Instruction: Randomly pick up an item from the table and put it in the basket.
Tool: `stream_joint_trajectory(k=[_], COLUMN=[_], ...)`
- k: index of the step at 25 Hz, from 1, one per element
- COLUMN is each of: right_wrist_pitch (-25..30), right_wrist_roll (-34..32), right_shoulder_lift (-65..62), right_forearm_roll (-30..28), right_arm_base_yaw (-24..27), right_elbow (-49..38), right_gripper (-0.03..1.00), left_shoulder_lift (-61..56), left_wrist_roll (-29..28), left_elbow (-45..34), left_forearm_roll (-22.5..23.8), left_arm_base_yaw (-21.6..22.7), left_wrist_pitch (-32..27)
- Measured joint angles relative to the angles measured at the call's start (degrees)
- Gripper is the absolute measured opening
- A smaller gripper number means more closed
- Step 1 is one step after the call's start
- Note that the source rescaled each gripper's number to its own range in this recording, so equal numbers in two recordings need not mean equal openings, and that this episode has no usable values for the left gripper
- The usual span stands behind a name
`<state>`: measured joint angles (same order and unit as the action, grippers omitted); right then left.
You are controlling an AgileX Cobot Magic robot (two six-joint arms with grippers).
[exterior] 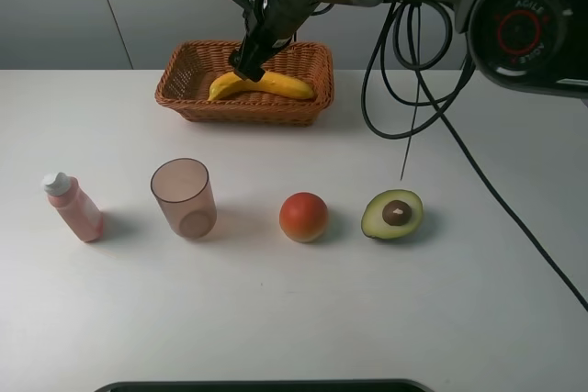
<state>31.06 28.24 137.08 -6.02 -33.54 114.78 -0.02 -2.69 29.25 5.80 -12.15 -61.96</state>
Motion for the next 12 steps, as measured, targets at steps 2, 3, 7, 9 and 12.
stream_joint_trajectory(k=[2, 3, 7, 9, 12], right_wrist_pitch=[1.61, 2.54, 8.47, 11.65, 17.49], right_wrist_roll=[-0.12, -0.23, -1.54, -2.71, -3.38], right_shoulder_lift=[-2.18, -3.29, -9.56, -13.56, -19.71], right_forearm_roll=[-1.5, -2.56, -4.55, -4.64, -3.77], right_arm_base_yaw=[0.0, 0.0, 0.32, 1.42, 4.22], right_elbow=[0.0, 0.0, 0.0, 0.0, 0.0], right_gripper=[1.0, 1.0, 1.0, 1.0, 1.0], left_shoulder_lift=[0.0, 0.0, 0.0, 0.0, 0.0], left_wrist_roll=[0.0, 0.0, 0.0, 0.0, 0.0], left_elbow=[0.0, 0.0, 0.0, 0.0, 0.0], left_forearm_roll=[0.0, 0.0, 0.0, 0.0, 0.0], left_arm_base_yaw=[0.0, 0.0, 0.0, 0.0, 0.0], left_wrist_pitch=[0.0, 0.0, 0.0, 0.0, 0.0])
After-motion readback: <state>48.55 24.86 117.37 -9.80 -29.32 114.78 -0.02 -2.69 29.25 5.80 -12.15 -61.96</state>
